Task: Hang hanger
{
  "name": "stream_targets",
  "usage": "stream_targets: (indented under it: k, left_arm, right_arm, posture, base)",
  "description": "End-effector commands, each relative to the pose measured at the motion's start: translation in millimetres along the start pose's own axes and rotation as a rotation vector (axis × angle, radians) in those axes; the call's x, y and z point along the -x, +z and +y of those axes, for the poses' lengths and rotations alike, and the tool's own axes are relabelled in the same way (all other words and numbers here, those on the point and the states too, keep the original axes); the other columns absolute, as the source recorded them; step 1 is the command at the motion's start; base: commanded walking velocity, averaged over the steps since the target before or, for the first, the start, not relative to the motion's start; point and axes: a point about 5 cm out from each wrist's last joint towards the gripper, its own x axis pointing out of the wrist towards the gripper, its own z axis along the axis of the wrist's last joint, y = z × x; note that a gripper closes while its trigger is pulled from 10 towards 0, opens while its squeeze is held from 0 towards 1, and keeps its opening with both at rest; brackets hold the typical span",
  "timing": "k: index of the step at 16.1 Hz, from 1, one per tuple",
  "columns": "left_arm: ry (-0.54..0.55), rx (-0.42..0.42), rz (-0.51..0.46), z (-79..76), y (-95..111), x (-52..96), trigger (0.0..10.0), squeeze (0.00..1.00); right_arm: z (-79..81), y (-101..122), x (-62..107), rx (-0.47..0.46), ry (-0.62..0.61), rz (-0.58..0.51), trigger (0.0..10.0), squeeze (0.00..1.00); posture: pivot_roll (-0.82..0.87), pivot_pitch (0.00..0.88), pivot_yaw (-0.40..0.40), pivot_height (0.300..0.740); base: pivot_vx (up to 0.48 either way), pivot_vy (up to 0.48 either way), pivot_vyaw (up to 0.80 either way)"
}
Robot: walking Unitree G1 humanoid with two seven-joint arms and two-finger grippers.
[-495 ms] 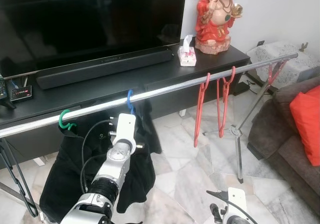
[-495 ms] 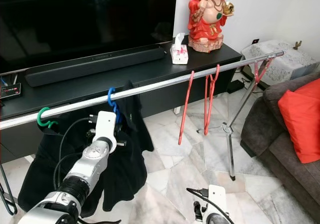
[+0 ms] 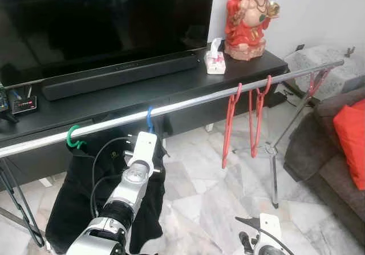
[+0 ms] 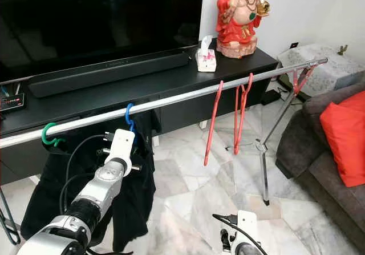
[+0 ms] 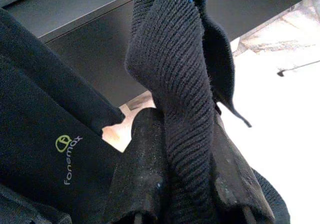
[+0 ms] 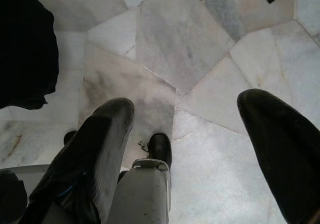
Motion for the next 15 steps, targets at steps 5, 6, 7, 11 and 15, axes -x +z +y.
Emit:
stream_targets:
  k: [5, 6, 7, 11, 15]
  left_arm:
    - [-0.063, -0.018, -0.059, -6.7, 13, -0.1, 10.0, 1.00]
    - [-0.067, -0.016, -0.066, -6.2, 14, 0.3, 10.0, 1.00]
    - [-0.074, -0.013, -0.072, -5.8, 15, 1.0, 10.0, 1.00]
    - [-0.126, 0.000, -0.143, 0.3, 22, 10.9, 10.0, 1.00]
    - [-0.147, 0.024, -0.233, 13.2, 26, 36.7, 10.0, 1.00]
  right_arm:
    - [-1.6, 2, -0.3, -0.001, -0.003, 0.006, 10.0, 0.00]
    - [-1.5, 2, -0.3, 0.000, -0.003, 0.007, 10.0, 0.00]
    - [-1.5, 2, -0.3, 0.001, -0.002, 0.007, 10.0, 0.00]
    - [-1.5, 2, -0.3, 0.000, -0.002, 0.008, 10.0, 0.00]
    - [-1.8, 1, -0.2, 0.003, -0.001, 0.008, 10.0, 0.00]
  posture:
    - [-0.10, 0.000, -0.042, 0.740]
    - [-0.10, 0.000, -0.042, 0.740]
    - [-0.10, 0.000, -0.042, 0.740]
    - [-0.10, 0.000, -0.042, 0.740]
    - [-0.09, 0.000, -0.043, 0.740]
  base:
    - [0.000, 0.000, 0.00]
    - [0.000, 0.000, 0.00]
    - [0.000, 0.000, 0.00]
    - [0.000, 0.000, 0.00]
    - [0.000, 0.000, 0.00]
